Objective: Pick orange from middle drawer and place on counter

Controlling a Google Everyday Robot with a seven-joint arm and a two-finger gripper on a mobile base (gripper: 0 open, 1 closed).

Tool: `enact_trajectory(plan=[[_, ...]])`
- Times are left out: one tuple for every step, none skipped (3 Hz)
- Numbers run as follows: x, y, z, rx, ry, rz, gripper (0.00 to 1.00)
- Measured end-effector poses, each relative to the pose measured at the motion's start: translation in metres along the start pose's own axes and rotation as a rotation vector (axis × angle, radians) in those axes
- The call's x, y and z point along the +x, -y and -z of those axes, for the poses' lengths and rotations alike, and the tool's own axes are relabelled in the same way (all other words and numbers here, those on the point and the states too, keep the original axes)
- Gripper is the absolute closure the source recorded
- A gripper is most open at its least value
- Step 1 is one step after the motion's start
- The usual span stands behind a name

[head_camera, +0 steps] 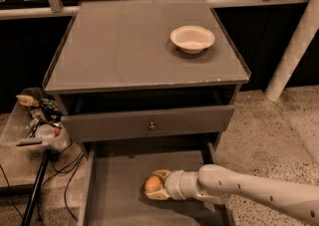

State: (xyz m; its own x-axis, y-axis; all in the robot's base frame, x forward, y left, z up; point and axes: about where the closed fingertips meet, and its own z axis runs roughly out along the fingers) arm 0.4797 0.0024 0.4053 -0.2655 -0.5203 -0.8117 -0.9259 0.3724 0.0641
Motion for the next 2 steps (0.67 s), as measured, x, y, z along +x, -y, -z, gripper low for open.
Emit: enact_trajectory(plan=[[-0.023,0.003,0.028,0.010,0.004,0.028,1.00],[-0.049,0.011,0.060,0.008,0.020,0.040,1.00]])
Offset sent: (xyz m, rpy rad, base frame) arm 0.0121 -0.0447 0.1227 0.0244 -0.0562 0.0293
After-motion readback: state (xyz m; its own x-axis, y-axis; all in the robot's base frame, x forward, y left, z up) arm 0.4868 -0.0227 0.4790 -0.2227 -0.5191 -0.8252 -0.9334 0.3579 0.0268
